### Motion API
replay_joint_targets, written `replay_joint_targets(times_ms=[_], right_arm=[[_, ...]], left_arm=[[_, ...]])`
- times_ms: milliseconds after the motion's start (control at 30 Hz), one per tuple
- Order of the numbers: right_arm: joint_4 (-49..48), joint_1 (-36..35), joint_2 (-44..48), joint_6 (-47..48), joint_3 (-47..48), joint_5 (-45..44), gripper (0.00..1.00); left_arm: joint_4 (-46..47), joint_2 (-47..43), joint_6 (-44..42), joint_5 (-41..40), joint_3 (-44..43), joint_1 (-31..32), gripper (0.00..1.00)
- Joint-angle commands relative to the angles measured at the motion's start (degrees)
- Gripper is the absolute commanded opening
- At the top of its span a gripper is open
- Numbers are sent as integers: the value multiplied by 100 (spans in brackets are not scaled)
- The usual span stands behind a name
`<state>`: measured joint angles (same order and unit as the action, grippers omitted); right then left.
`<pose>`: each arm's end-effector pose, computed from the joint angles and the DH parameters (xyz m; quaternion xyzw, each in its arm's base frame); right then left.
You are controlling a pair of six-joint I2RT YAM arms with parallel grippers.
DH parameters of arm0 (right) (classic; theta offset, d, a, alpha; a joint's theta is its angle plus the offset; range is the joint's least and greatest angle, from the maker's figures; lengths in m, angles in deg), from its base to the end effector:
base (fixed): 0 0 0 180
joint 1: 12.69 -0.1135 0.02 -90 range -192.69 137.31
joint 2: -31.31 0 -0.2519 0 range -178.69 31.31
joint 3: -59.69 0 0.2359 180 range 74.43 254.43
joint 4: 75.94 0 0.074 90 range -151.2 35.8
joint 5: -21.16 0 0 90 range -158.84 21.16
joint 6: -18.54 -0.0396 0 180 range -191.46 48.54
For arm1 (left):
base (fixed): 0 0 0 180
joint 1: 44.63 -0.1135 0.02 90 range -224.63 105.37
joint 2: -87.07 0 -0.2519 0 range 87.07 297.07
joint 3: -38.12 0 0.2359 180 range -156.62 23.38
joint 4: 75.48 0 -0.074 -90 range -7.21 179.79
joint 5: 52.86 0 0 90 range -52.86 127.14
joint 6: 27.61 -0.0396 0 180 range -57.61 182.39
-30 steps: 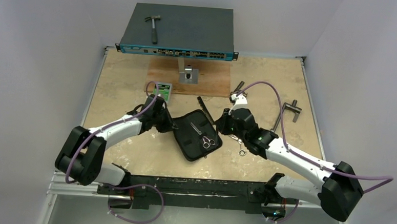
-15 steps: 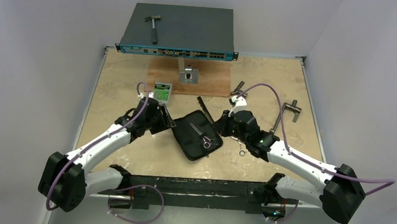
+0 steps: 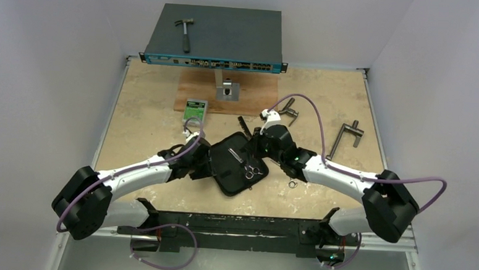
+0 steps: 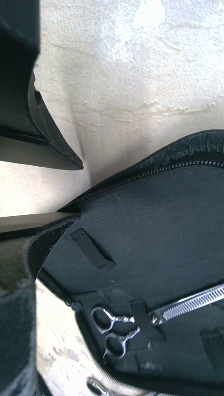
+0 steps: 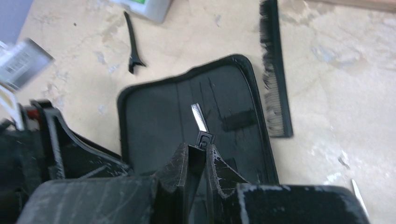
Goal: Sort the hair-cutting tools
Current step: Place the haircut tool in the hairdressing tool bag.
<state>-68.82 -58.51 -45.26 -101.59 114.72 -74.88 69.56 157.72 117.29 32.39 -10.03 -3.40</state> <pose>0.1984 0.1982 0.2175 -0.0906 0.8546 0.2777 0.4294 0.1642 -0.1396 0.1652 -0.1257 0.9509 -0.1817 0.2167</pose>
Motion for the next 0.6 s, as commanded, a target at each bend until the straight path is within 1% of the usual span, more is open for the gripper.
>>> replay_joint_targets(times_ms=[0,100,233,400,567], right_arm=[[-478,-199,-348,147,634,-170,0],[-532,-416,-823,219,1007,-435,0],[-549,-734,-1427,424,1465,-1086,0],[-897,-804,-1989,571,1742,-1274,0],[-1022,-812,-2371,732,1916,-1381,0]], left_arm=[[213,-105,147,-341,144,-1,37],[279,-61,184,-376,248,4,37],[379,-9,197,-390,383,3,36],[458,127,285,-356,464,-1,34],[597,-35,296,-328,592,0,33]])
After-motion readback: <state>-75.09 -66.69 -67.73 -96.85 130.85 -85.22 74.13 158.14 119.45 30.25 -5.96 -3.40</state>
